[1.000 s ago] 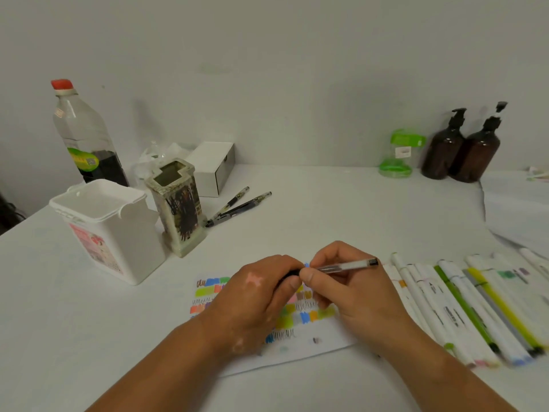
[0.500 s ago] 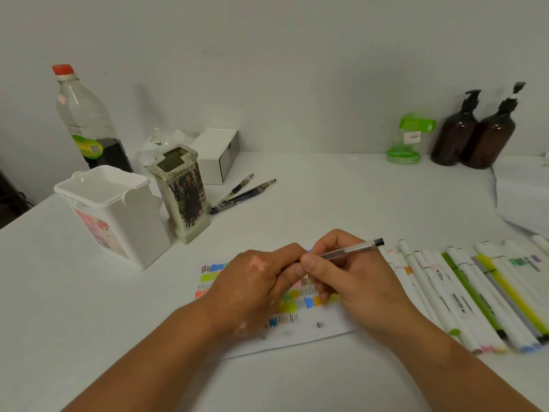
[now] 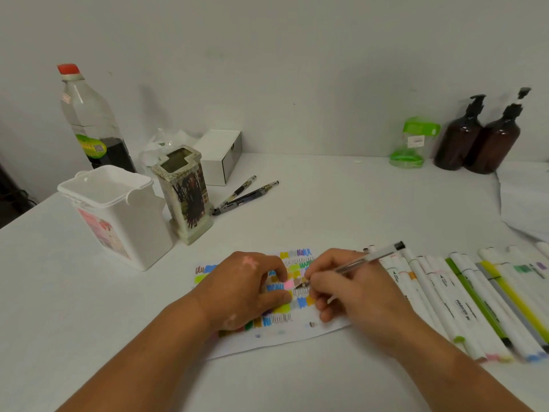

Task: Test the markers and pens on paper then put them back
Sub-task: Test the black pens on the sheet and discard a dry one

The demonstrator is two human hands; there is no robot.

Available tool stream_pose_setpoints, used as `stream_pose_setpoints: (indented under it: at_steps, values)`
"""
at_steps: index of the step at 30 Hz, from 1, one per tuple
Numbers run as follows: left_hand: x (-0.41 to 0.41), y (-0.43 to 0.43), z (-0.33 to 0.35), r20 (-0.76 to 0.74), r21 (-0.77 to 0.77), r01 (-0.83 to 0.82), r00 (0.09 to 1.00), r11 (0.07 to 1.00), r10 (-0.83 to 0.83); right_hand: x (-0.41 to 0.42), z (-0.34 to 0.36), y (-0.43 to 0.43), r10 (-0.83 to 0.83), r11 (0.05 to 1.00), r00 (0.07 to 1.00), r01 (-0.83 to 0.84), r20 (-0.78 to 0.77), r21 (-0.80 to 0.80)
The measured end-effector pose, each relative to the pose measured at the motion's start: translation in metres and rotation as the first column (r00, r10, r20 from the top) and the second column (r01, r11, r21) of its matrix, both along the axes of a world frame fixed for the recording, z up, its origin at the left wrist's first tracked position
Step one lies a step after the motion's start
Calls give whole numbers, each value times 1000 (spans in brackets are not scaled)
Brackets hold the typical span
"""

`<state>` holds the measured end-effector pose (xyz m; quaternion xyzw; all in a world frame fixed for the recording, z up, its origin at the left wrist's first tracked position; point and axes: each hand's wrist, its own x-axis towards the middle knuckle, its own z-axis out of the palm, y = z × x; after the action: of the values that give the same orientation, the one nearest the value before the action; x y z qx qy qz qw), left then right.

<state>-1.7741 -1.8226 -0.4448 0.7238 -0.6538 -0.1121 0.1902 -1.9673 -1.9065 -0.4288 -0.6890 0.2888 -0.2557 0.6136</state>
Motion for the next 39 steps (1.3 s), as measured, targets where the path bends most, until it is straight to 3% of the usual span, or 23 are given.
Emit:
stream_pose_setpoints:
  at_steps: [7,24,39]
  values:
    - [10,0,3,-27,39,-46,999,998,47,8,-15,9,44,988,971,-77,-235,-133]
    - [10,-1,2,-21,53,-69,997,996,70,8,-15,9,32,971,957,-97,-287,-218]
    - [7,-2,5,-33,68,-75,996,995,77,7,-11,9,-64,972,948,-11,-311,-234]
